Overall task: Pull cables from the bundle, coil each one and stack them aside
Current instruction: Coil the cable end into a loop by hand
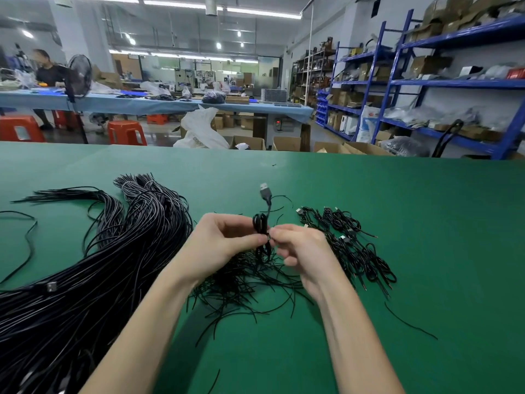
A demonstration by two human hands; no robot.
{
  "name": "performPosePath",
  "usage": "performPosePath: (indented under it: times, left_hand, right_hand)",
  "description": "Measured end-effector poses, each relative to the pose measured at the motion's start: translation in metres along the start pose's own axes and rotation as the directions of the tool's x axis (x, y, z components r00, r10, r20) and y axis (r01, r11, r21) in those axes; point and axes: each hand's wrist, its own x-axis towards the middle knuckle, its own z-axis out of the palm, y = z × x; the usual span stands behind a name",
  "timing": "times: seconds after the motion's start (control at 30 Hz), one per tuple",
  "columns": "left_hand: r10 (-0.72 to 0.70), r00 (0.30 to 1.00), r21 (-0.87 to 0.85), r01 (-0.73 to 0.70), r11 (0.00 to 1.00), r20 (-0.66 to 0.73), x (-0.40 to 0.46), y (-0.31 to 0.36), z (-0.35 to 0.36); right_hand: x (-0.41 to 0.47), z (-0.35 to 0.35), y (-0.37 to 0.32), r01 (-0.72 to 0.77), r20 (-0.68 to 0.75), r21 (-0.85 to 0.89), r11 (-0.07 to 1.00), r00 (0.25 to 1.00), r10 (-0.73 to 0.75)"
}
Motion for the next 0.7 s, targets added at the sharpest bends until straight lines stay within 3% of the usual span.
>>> performPosePath:
  times: [0.07, 0.1, 0.17, 0.2, 0.27, 0.33, 0.4, 0.47, 0.5, 0.57, 0.7]
  left_hand:
    - [0.268, 0.963, 0.276, -0.254, 0.927, -0.012, -0.001, -0.005, 0.003]
    - [0.401, 0.916, 0.435, -0.372, 0.820, 0.028, -0.001, -0.006, 0.004]
    - [0.539, 0.835, 0.611, -0.484, 0.627, 0.108, 0.000, -0.009, 0.005]
    - [0.543, 0.835, 0.620, -0.473, 0.626, 0.088, 0.000, -0.011, 0.008]
    - [0.392, 0.917, 0.493, -0.310, 0.813, -0.068, 0.001, -0.011, 0.013]
    - [0.076, 0.985, 0.274, -0.031, 0.961, -0.155, 0.005, -0.011, 0.011]
    - [-0.261, 0.961, -0.027, 0.260, 0.965, -0.088, 0.007, -0.010, 0.005]
    - [-0.463, 0.884, -0.334, 0.456, 0.825, 0.063, 0.005, -0.007, 0.002]
    - [-0.479, 0.870, -0.388, 0.484, 0.785, 0.116, 0.005, -0.007, 0.001]
    - [-0.402, 0.900, -0.357, 0.437, 0.826, 0.171, 0.006, -0.008, 0.001]
    - [-0.256, 0.960, -0.203, 0.275, 0.940, 0.112, 0.005, -0.010, -0.001]
  right_hand:
    - [0.001, -0.005, 0.000, -0.215, 0.078, 0.235, 0.948, 0.976, 0.202]
    - [0.001, -0.007, 0.002, -0.251, 0.092, 0.307, 0.918, 0.968, 0.234]
    - [0.001, -0.007, 0.005, -0.215, 0.054, 0.339, 0.916, 0.976, 0.210]
    - [0.002, -0.005, 0.006, -0.149, 0.004, 0.276, 0.950, 0.988, 0.153]
    - [0.003, -0.003, 0.011, 0.071, -0.117, -0.037, 0.997, 0.990, -0.075]
    - [0.003, -0.002, 0.017, 0.299, -0.121, -0.366, 0.881, 0.924, -0.364]
    - [0.002, -0.002, 0.022, 0.470, -0.052, -0.449, 0.760, 0.835, -0.547]
    - [0.001, -0.002, 0.023, 0.568, 0.019, -0.483, 0.667, 0.768, -0.641]
    - [0.001, -0.003, 0.023, 0.592, 0.061, -0.509, 0.625, 0.749, -0.660]
    - [0.001, -0.004, 0.022, 0.607, 0.102, -0.532, 0.591, 0.738, -0.667]
    - [0.000, -0.004, 0.021, 0.560, 0.051, -0.511, 0.653, 0.777, -0.627]
